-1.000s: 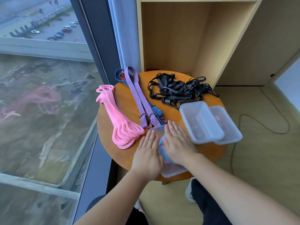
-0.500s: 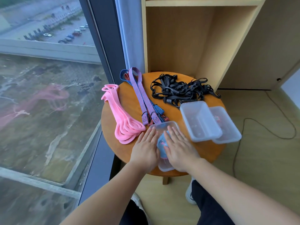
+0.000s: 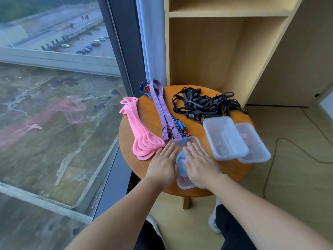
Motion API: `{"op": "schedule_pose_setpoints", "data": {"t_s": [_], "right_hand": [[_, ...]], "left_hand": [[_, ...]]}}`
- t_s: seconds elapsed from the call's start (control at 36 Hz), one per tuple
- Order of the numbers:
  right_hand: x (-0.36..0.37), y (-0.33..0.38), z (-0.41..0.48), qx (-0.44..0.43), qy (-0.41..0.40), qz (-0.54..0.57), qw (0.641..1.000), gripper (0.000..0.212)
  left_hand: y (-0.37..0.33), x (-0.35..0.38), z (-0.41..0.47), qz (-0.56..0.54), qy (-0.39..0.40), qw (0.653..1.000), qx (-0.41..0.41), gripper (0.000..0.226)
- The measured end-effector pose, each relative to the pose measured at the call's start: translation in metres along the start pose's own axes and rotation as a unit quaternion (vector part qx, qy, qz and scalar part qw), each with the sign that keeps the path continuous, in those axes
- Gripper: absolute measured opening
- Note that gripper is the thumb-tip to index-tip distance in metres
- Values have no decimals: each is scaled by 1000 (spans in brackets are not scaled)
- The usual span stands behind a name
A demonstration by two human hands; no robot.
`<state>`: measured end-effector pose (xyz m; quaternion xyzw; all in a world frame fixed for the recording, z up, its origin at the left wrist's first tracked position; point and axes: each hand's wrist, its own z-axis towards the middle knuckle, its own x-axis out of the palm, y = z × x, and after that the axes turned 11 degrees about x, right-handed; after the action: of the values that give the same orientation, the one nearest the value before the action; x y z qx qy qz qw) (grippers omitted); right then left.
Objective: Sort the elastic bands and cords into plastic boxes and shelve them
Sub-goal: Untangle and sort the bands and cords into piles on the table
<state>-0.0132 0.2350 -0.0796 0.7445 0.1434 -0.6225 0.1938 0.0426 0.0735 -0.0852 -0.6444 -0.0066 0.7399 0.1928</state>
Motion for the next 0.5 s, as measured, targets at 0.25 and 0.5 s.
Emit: {"op": "schedule_pose_setpoints", "data": {"t_s": [0.25,0.5], "right_hand": [[5,21,0,0,-2,19,1000,61],[6,55,7,-16,5,43,999,62]], "left_hand": [[15,-5,-13,38,34,999,-12,56],[39,-19,-32,38,40,998,-25,55]]}}
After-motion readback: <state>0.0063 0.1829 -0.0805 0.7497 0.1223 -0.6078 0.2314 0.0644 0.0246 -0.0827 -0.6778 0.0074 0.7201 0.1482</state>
